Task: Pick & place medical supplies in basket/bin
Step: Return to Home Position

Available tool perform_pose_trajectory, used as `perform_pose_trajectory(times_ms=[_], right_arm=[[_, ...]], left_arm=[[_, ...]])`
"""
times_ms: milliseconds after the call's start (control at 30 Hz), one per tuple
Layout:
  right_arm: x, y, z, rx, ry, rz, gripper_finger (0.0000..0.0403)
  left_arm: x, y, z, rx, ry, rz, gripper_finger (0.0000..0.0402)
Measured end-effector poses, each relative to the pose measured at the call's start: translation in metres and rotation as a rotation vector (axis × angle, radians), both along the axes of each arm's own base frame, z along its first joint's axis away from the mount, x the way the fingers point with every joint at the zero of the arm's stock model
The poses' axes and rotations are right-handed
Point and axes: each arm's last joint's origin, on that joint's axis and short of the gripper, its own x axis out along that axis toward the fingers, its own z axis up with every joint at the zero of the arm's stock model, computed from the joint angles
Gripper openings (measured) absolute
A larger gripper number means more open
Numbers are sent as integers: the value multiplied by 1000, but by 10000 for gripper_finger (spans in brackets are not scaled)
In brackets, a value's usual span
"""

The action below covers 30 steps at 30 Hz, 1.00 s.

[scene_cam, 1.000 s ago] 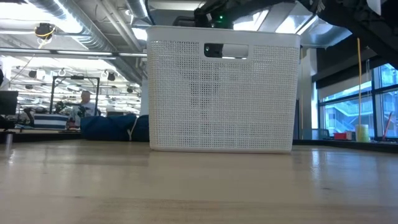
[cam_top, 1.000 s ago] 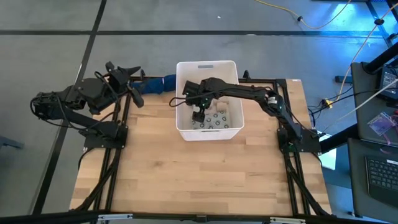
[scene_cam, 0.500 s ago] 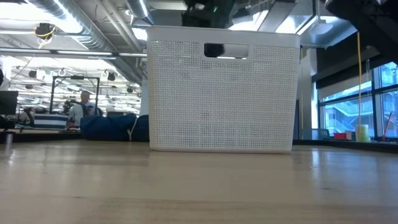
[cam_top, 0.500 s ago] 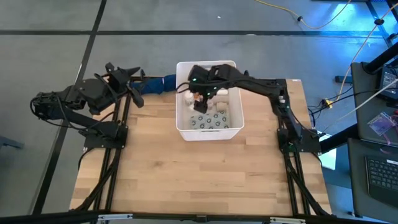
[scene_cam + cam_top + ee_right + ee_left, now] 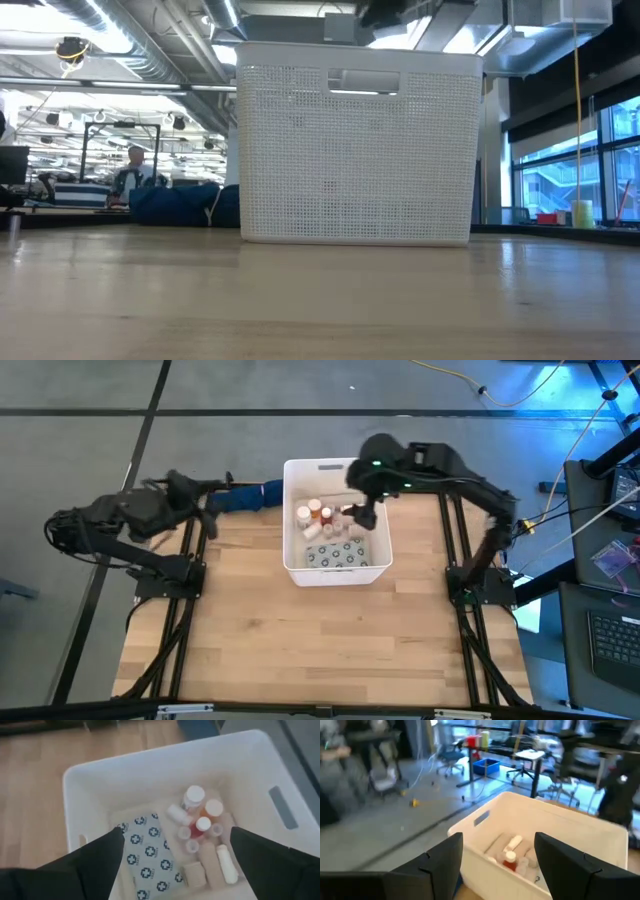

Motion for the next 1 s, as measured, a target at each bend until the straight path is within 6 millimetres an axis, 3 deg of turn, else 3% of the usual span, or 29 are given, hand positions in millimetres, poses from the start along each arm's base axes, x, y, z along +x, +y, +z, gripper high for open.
perform_pose_trajectory(times_ms=[100, 200, 367, 567, 667, 767, 1000], right_arm=[[-24, 7, 3, 1, -100, -28, 361], [-51, 14, -7, -3, -243, -56, 361], [-108, 32, -25, -23, -535, -68, 361], [-170, 52, -62, -69, -718, -39, 361], [-195, 56, -84, -25, -753, -121, 361], [-210, 60, -106, -7, -815, -111, 361], [-229, 66, -144, -1, -973, -74, 361]], left_arm=[[-28, 3, -8, -74, -77, 35, 239], [-48, 4, -19, -112, -194, 12, 239], [-62, 5, -50, -94, -287, -40, 239], [-81, 6, -81, -75, -403, -95, 239], [-89, 7, -96, -73, -440, -94, 239], [-91, 8, -115, -74, -446, -77, 239], [-67, 4, -135, -70, -419, -109, 239]])
